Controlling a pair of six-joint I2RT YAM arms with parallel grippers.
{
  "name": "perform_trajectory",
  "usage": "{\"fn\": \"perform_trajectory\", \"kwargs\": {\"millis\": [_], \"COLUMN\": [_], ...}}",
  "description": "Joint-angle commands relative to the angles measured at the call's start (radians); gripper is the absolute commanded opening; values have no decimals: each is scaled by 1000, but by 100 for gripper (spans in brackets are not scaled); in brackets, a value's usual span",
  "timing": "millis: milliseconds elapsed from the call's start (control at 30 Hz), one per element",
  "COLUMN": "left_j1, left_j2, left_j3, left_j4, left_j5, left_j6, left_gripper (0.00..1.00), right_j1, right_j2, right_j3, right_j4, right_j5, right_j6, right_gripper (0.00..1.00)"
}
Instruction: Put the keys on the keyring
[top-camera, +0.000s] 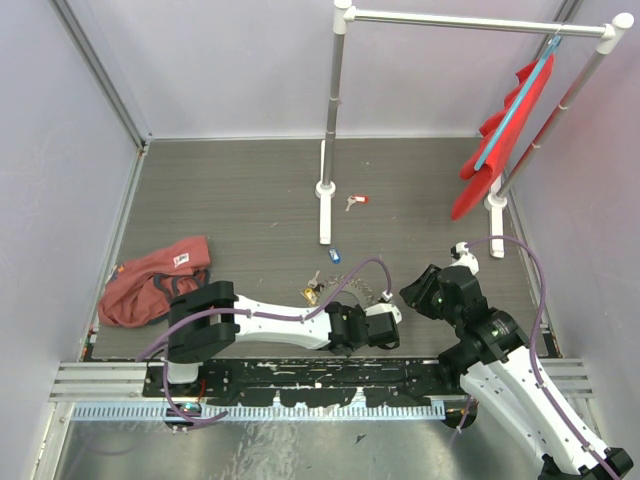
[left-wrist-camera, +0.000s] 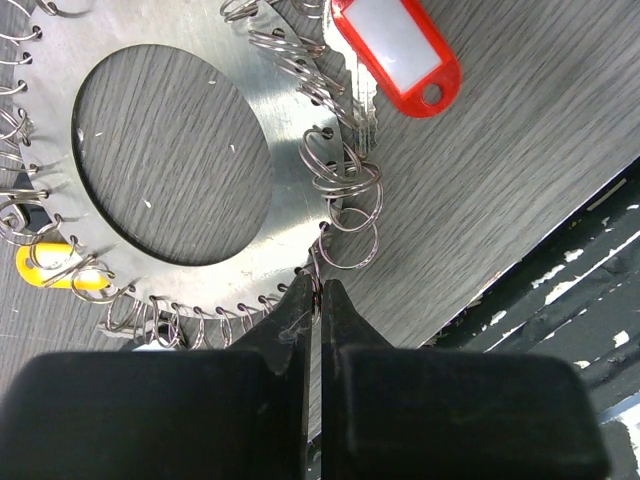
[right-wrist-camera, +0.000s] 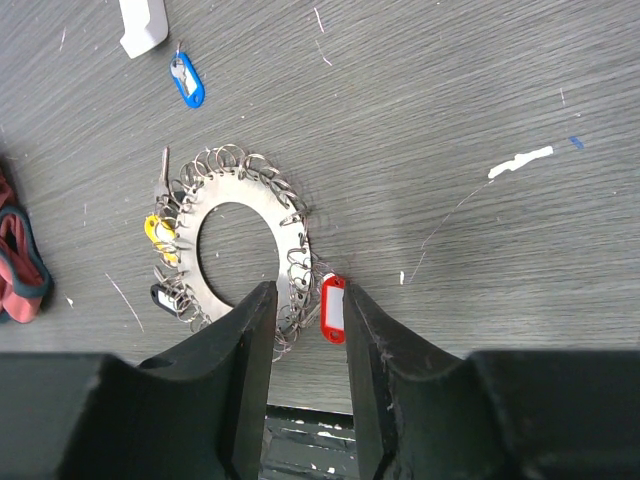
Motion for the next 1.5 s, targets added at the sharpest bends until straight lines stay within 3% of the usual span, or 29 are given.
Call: {"fn": "perform_trajectory", "kwargs": {"millis": [0, 167, 467, 700, 900, 1033, 1333, 1467], "left_j1": [-4, -4, 7, 82, 211, 280, 347, 361], "left_j2": [-32, -113, -306, -520, -712, -772, -818, -820], "left_j3": [25, -10, -111, -209, -266, -259, -205, -195], "left_j4": [1, 9, 68, 131, 127, 75, -11, -17], "left_j5": [-16, -20, 45, 252, 465, 538, 733, 764], "left_j6": [10, 29, 95, 156, 200, 233, 309, 324], "left_gripper": [5, 0, 0, 0, 0, 0, 0, 0], "right_j1": [-2, -2, -3, -1, -2, -2, -2, -2], "right_j2": [-8, -20, -38, -96, -104, -89, 54, 97], "right_j3": [33, 34, 43, 38, 41, 32, 141, 108], "right_j4": [27, 43, 105, 286, 438, 539, 537, 612], "right_j5": [2, 1, -38, -175, -225, -410, -816, -991], "right_j6": [-7, -26, -100, -228, -323, -439, -758, -801], "right_gripper": [39, 40, 42, 45, 49, 49, 49, 43]}}
